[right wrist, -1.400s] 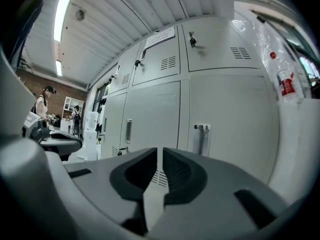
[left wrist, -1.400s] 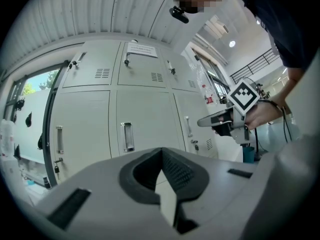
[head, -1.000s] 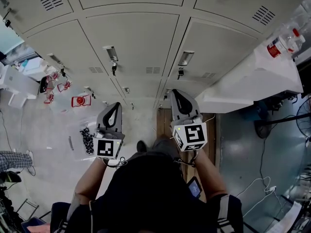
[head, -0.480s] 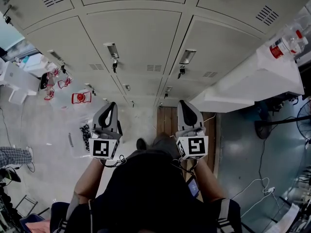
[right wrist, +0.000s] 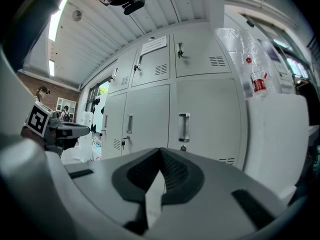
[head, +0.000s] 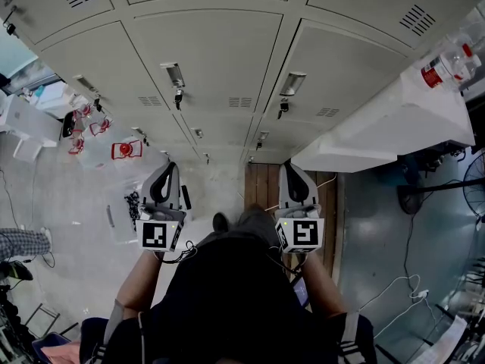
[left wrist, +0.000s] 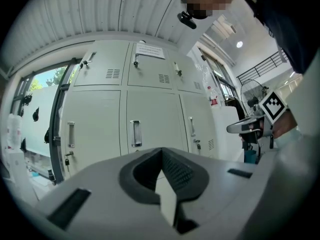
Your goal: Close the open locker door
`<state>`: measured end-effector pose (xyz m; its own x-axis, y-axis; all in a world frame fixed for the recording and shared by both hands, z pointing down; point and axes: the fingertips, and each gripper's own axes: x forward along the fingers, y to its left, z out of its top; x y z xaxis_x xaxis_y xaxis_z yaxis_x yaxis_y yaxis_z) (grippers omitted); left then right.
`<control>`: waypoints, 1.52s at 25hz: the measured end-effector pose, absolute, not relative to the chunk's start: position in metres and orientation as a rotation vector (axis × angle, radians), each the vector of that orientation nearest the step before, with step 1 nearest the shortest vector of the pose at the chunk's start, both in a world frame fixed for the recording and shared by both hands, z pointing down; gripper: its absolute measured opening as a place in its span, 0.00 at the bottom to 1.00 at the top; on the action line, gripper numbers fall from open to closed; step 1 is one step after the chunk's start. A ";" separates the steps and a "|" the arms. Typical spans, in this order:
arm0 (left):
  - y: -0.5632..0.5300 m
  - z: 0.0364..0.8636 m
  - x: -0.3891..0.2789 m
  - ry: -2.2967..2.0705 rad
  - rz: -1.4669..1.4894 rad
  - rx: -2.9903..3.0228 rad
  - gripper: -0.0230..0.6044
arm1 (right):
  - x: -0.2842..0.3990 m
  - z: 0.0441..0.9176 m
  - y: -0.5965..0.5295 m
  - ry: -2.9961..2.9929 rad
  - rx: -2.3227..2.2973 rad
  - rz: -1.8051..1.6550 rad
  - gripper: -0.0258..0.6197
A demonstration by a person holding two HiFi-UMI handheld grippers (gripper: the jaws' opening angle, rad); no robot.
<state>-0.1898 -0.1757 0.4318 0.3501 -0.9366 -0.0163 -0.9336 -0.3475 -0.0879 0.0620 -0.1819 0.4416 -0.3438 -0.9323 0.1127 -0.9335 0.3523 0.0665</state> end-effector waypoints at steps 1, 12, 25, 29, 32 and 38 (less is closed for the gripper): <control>-0.175 0.432 -0.190 1.745 -0.060 -2.512 0.04 | 0.062 0.442 -0.181 -2.473 1.716 0.013 0.04; -0.170 0.433 -0.190 1.778 -0.044 -2.494 0.04 | 0.060 0.446 -0.172 -2.469 1.703 0.013 0.04; -0.164 0.436 -0.186 1.804 -0.036 -2.487 0.04 | 0.059 0.449 -0.170 -2.446 1.682 0.005 0.04; -0.165 0.435 -0.188 1.810 -0.028 -2.475 0.04 | 0.059 0.450 -0.169 -2.436 1.688 -0.003 0.04; -0.165 0.436 -0.188 1.798 -0.035 -2.470 0.04 | 0.059 0.450 -0.169 -2.440 1.692 0.001 0.04; -0.167 0.438 -0.191 1.820 -0.048 -2.478 0.04 | 0.054 0.449 -0.171 -2.449 1.693 0.002 0.04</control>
<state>-0.1907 -0.1667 0.4377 0.2995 -0.9540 -0.0146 -0.9519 -0.2978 -0.0724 0.0545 -0.1707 0.4491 -0.3444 -0.9290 0.1355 -0.9292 0.3579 0.0918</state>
